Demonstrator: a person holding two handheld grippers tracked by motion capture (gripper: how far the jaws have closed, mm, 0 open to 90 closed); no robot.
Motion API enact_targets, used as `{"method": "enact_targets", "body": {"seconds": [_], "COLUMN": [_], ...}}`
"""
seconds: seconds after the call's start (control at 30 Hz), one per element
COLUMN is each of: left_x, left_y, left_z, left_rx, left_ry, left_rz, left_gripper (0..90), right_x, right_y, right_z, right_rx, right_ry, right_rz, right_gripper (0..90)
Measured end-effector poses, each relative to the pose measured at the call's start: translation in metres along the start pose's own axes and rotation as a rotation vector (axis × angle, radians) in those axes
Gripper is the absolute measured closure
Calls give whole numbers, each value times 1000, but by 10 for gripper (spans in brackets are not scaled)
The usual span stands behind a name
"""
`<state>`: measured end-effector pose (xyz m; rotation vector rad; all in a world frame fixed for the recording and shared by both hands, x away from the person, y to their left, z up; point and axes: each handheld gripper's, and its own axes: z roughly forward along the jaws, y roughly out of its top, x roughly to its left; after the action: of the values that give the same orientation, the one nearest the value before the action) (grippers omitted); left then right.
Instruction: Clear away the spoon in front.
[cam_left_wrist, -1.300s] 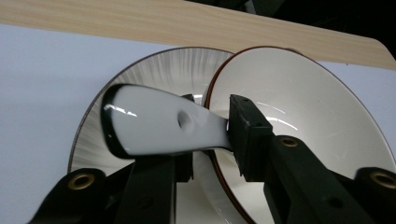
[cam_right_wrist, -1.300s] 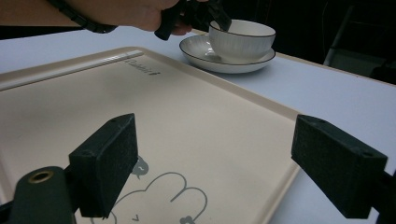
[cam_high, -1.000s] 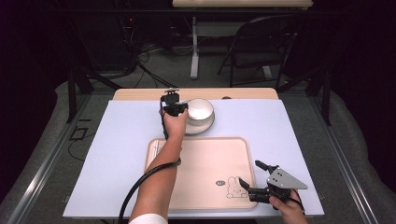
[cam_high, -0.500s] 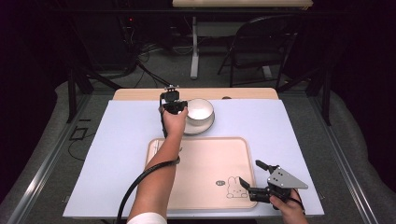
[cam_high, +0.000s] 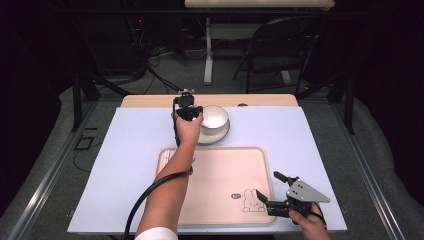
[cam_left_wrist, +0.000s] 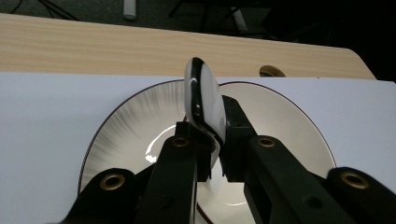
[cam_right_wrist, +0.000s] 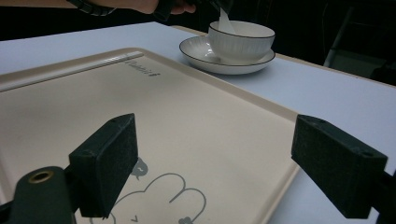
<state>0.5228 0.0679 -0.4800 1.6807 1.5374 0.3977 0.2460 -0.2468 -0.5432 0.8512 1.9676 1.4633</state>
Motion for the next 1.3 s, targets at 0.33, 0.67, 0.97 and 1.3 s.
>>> {"method": "enact_targets", "body": {"seconds": [0.33,0.67,0.97,1.3], "left_x": [-6,-6,-6,-9], "left_y": [10,19,25,28], "left_z": [-12,-29,-44,-54], "left_rx": [-8,-13,-20,-16], "left_ry": [0,-23,-30,-42], "left_rz": [33,34,37,58], "left_gripper": [848,849,850,850], "right_x": [0,0,0,0], "right_y": [0,0,0,0], "right_z": [-1,-1,-1,0], "right_rx": [1,0,-1,0], "right_ry": [-1,-2,-1,1], "right_rz": [2,4,4,5], "right_gripper": [140,140,140,140]}}
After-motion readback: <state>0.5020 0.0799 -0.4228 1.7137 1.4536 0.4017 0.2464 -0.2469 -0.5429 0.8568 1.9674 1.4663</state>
